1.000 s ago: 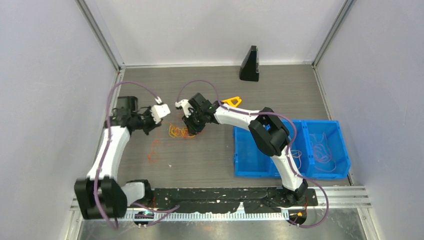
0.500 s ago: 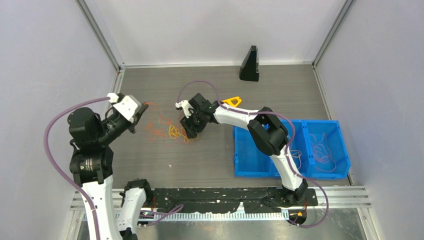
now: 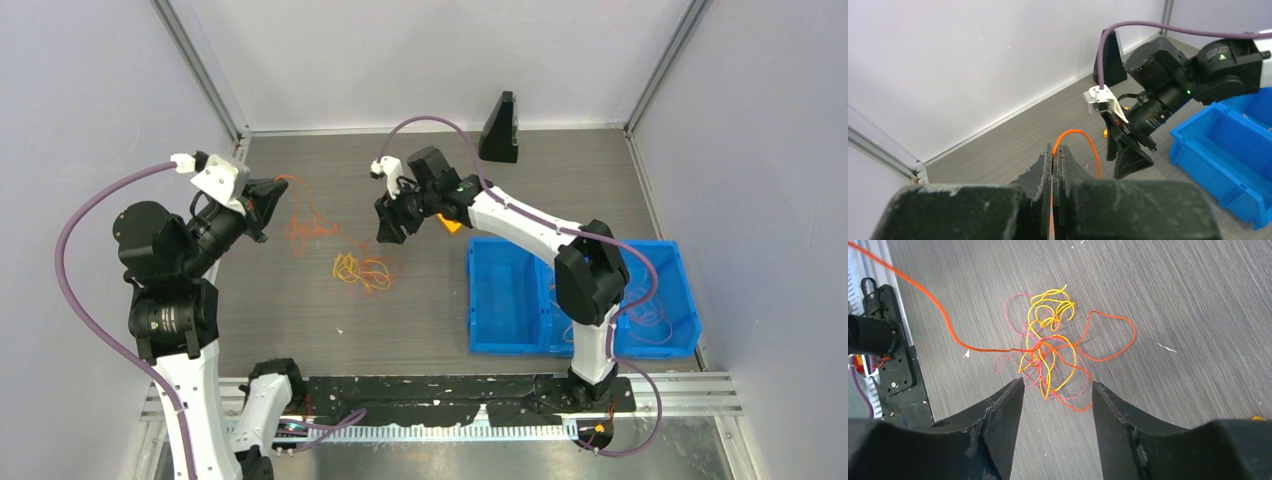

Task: Untangle the cables

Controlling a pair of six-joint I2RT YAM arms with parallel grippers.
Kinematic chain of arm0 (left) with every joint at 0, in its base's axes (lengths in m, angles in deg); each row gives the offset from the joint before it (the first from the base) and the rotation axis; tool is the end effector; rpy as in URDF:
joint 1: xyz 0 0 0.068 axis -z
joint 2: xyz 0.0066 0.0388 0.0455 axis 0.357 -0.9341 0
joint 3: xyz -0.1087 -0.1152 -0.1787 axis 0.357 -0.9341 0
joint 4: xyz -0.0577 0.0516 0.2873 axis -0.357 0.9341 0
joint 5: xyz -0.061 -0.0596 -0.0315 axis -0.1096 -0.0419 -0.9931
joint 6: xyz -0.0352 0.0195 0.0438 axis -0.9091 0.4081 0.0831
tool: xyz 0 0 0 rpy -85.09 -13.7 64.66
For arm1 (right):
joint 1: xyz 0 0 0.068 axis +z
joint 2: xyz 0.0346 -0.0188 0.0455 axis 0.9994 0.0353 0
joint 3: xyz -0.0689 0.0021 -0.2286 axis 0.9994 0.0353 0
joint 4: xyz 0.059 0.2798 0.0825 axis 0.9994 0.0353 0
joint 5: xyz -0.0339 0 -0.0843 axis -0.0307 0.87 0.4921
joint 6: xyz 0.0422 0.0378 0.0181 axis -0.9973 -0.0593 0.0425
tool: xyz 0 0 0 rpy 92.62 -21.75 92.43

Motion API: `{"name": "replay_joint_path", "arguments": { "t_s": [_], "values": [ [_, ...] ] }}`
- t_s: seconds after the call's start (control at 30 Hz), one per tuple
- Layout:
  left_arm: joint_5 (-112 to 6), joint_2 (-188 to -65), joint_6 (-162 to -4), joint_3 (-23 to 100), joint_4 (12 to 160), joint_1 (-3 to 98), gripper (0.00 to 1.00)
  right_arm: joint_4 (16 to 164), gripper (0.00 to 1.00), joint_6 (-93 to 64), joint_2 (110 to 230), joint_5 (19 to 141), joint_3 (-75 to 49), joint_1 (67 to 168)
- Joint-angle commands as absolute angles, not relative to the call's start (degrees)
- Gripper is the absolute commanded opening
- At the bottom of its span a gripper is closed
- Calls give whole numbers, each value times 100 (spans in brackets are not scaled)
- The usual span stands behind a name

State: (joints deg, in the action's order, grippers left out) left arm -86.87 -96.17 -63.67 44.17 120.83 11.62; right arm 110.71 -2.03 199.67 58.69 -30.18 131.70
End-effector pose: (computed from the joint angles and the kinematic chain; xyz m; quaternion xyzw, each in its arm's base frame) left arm 0.1712 -0.0015 0.4802 0.2457 0.6609 -0.1509 0.6928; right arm 0.3292 0.3438 0.2250 -0.4619 0.7531 0.3450 0.3170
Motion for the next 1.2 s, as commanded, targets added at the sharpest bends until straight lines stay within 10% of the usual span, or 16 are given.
{"name": "replay_joint_path", "arguments": {
  "t_s": [0.0, 0.23, 0.63, 0.7, 0.87, 1.17],
  "values": [
    [-8239, -9725, -6897, 4687, 11596, 1134, 0, 10871, 62, -117, 19637, 5451, -2702, 13104],
    [-8297, -9751, -7111, 4635, 11527, 1134, 0, 8575, 94, -634, 18555, 4844, -1521, 13052],
    [-8126, -9751, -7478, 4674, 11521, 1134, 0, 7219, 97, -1207, 19923, 4874, -2481, 13858],
    [-8065, -9769, -7529, 4718, 11551, 1129, 0, 7207, 87, -1288, 20163, 4904, -2696, 13910],
    [-7531, -9806, -7565, 4973, 11596, 1134, 0, 7427, 9, -1226, 20426, 5588, -2744, 13834],
    [-6356, -10170, -7501, 5995, 11130, 1041, 0, 7785, 6, -817, 20531, 5702, -2030, 13694]
  ]
}}
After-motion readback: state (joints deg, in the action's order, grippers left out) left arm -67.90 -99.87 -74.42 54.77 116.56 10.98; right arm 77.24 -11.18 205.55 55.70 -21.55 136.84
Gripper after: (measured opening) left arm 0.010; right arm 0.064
